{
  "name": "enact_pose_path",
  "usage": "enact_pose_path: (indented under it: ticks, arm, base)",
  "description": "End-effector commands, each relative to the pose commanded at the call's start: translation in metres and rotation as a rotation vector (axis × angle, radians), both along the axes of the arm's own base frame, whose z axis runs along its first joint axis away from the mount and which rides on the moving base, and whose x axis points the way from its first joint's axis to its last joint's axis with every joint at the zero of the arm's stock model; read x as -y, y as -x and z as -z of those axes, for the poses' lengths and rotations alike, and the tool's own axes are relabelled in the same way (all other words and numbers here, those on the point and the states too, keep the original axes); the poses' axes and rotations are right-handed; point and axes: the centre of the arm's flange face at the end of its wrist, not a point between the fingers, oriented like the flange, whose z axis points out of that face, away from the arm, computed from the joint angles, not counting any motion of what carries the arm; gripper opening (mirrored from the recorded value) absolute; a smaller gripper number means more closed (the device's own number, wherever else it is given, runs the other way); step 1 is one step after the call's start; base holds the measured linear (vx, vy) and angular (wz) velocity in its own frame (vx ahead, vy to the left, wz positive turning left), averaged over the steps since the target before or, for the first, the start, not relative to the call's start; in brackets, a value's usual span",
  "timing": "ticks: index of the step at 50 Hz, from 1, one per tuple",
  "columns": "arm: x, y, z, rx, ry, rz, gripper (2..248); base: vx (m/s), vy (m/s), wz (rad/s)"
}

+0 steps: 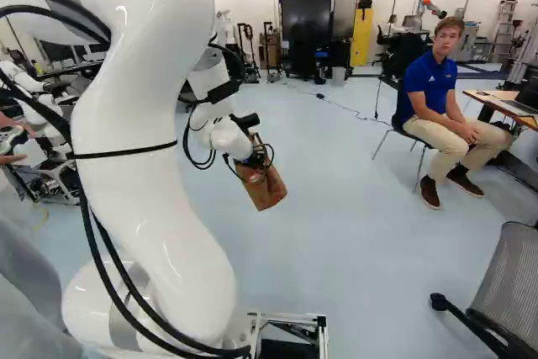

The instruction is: Pick up the grocery bag from the ground

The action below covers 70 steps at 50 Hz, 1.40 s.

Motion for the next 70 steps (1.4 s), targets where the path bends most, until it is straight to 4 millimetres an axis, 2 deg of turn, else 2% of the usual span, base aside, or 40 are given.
enact_pose_path:
  ticks: [18,36,53,70]
  arm:
    - [0.001,0.005,-0.003,0.016,-0.005,0.007,24]
    - [0.003,0.022,-0.012,0.063,-0.022,0.029,24]
    - [0.007,0.050,-0.025,0.139,-0.052,0.060,24]
    - [0.010,0.088,-0.038,0.242,-0.103,0.096,24]
  base:
    - [0.000,0.000,0.000]
    - [0.000,0.000,0.000]
    - [0.000,0.000,0.000]
    - [0.000,0.000,0.000]
